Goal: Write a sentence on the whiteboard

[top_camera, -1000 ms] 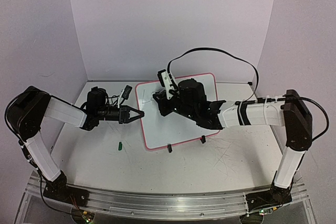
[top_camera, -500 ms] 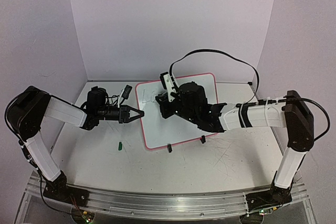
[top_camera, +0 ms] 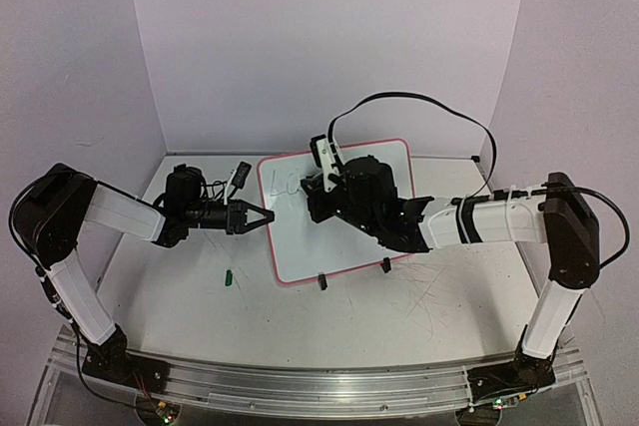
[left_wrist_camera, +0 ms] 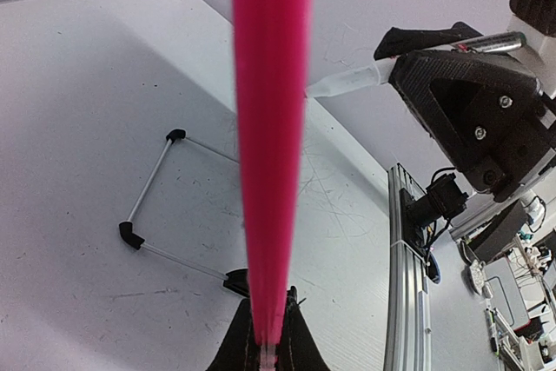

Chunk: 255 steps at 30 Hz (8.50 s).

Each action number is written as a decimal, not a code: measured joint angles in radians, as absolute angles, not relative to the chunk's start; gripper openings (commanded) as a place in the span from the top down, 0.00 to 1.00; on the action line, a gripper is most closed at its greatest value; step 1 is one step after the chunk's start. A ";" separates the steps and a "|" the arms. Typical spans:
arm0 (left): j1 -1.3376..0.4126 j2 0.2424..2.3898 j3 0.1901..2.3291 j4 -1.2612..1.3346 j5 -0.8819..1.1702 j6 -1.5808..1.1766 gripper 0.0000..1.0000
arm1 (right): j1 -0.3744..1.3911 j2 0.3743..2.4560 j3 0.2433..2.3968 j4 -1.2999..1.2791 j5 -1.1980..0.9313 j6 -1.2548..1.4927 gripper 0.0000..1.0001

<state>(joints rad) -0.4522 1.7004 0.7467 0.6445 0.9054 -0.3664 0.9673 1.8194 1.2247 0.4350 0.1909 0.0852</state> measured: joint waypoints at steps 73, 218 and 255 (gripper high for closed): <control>-0.451 1.703 0.752 0.645 0.915 -0.364 1.00 | 0.899 1.785 1.236 0.477 0.111 0.048 1.00; -0.451 1.703 0.754 0.630 0.915 -0.358 1.00 | 0.850 1.719 1.117 0.525 0.185 0.136 1.00; -0.450 1.703 0.754 0.627 0.913 -0.364 1.00 | 0.879 1.739 1.101 0.509 0.142 0.162 1.00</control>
